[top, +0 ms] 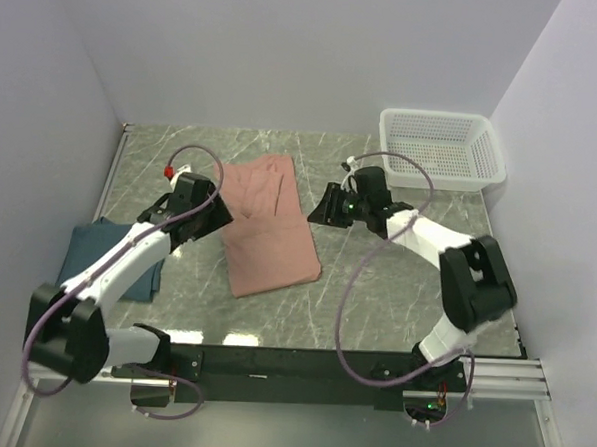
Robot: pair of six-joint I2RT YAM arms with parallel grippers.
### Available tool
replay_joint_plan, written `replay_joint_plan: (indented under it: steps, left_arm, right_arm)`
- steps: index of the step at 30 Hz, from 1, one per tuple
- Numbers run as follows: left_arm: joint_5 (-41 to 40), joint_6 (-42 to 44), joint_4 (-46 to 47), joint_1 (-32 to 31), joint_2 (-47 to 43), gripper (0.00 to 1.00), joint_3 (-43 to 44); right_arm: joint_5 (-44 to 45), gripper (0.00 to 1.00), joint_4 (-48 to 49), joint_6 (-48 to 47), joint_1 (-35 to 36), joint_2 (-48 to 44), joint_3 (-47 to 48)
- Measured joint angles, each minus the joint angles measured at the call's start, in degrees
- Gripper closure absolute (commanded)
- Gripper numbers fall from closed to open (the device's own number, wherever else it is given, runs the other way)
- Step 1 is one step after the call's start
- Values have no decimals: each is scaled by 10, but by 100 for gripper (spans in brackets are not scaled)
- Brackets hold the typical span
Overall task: Fold and stack the t-shirts
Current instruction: Fold the tshirt
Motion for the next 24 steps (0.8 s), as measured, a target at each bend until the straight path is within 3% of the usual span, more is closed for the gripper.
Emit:
replay_joint_plan:
  steps: [5, 11, 17, 24]
  left_arm:
    - [-57, -2, -92, -69, -82, 29, 1]
    - [-63, -51, -165, -149, -136, 19, -72]
    - [-53, -118, -175, -186, -160, 17, -146]
    - [-48, -151, -153, -188, -131, 21, -150]
  right_arm:
    - [122, 49, -77, -22, 75, -105, -34]
    - [236, 48, -174, -9, 157, -123, -63]
    - [280, 48, -213, 12, 188, -113, -66]
    - [291, 52, -214, 15, 190, -57, -64]
